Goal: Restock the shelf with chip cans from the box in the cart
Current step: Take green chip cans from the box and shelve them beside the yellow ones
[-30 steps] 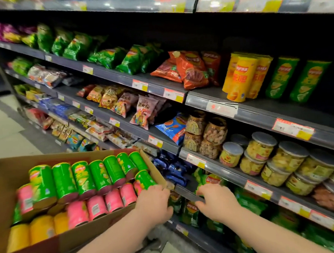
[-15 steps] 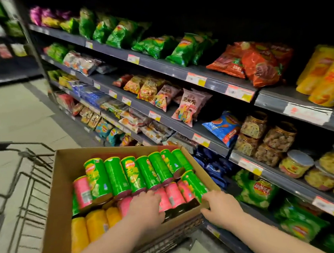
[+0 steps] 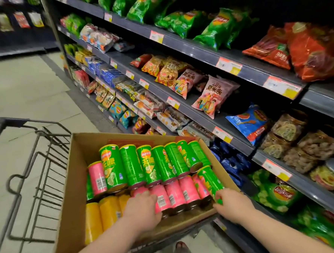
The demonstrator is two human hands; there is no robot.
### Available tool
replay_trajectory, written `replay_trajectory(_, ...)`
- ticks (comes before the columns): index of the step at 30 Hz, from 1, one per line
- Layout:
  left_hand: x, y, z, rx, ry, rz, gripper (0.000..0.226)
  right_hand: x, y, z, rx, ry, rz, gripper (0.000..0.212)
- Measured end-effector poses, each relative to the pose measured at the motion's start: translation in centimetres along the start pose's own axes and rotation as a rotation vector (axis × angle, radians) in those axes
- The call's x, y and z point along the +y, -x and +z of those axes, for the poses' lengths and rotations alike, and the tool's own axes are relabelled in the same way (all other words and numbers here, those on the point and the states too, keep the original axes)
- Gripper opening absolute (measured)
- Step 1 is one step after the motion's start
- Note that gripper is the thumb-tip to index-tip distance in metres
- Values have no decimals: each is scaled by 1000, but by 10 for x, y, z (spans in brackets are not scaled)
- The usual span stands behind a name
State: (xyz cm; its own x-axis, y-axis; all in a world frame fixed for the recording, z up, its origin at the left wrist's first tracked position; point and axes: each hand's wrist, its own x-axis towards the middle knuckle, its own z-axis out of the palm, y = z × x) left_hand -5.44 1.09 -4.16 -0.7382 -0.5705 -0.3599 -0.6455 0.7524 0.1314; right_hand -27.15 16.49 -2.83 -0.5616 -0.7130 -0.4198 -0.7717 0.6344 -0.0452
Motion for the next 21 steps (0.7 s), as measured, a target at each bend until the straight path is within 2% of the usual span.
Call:
replay_trajectory(7, 0, -25, 4, -72, 36, -85, 46, 17, -52, -1, -55, -32, 23, 36)
replay_trajectory(16, 29, -71, 4, -198, -20, -97, 43, 56, -117, 17, -213, -85, 53, 44)
replay_trajectory(19, 33, -81, 5, -236, -37, -111, 44, 60, -133, 30, -248, -131, 68, 50)
replay_trajectory(21, 35, -86, 5, -258, -51, -115, 44, 63, -141, 39, -256, -185, 89, 64)
